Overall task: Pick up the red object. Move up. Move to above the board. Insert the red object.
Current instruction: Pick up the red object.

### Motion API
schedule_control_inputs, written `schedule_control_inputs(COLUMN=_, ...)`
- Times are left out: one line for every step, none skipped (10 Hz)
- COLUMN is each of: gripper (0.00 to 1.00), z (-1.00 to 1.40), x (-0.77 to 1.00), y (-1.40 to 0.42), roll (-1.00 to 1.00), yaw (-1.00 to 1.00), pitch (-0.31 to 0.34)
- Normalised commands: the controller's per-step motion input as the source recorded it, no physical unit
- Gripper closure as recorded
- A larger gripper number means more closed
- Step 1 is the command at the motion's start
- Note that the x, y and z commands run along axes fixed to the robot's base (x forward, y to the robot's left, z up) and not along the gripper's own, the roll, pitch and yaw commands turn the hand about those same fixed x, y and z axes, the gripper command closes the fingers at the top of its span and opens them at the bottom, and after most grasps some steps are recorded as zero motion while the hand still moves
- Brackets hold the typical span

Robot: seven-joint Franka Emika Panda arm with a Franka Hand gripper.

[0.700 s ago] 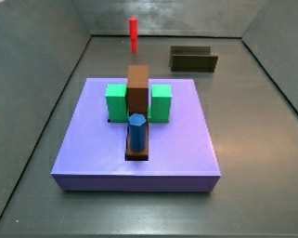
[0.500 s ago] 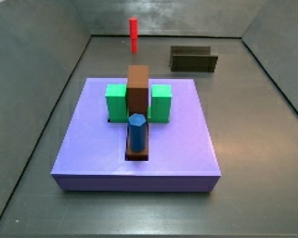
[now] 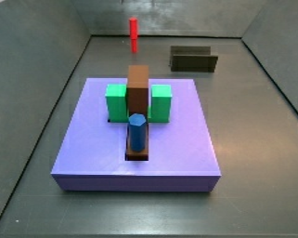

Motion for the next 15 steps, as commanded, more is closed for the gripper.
schedule_control_inputs(gripper=0.0, z=-0.47, x=0.0, y=0.0, roll=-0.02, yaw=0.0, pitch=-0.014)
schedule_control_inputs(gripper=0.0, z=-0.41, x=0.0, y=0.0, roll=-0.03, yaw=-0.02, pitch=-0.007)
schedule_control_inputs(gripper=0.0, z=-0.35, x=-0.02, y=0.09, roll=-0.04, yaw=-0.03, pitch=0.0)
schedule_control_inputs(gripper=0.0, z=-0.36, x=-0.04, y=0.15, roll=-0.02, yaw=-0.06, pitch=0.0)
schedule_control_inputs(gripper=0.0, z=-0.34, x=-0.12, y=0.16, roll=-0.02, yaw=-0.05, pitch=0.0)
schedule_control_inputs(gripper=0.0, z=-0.36, x=-0.16, y=0.18, roll=0.0, yaw=-0.03, pitch=0.0)
schedule_control_inputs(gripper=0.0, z=-0.35, x=-0.05, y=0.03, roll=0.0, yaw=-0.02, pitch=0.0)
schedule_control_inputs(gripper=0.0, z=-0.29, x=0.0, y=0.0, roll=0.0, yaw=-0.03, pitch=0.0)
schedule_control_inputs(gripper=0.0, z=-0.22, x=0.0, y=0.0, roll=0.0, yaw=-0.06, pitch=0.0)
schedule_control_inputs(gripper=0.0, z=-0.24, x=-0.01, y=0.0, roll=0.0, yaw=-0.07, pitch=0.0)
schedule_control_inputs(gripper=0.0, z=-0.24, x=-0.01, y=0.0, roll=0.0, yaw=-0.05, pitch=0.0)
schedule_control_inputs(gripper=0.0, z=-0.21, x=0.0, y=0.0, roll=0.0, yaw=-0.07, pitch=0.0)
schedule_control_inputs(gripper=0.0, z=-0.17, x=-0.02, y=0.0, roll=0.0, yaw=-0.09, pitch=0.0)
schedule_control_inputs(gripper=0.0, z=0.0, x=0.0, y=0.0, roll=0.0, yaw=0.0, pitch=0.0)
schedule_control_inputs(gripper=0.0, z=0.1, x=0.0, y=0.0, roll=-0.08, yaw=-0.02, pitch=0.0)
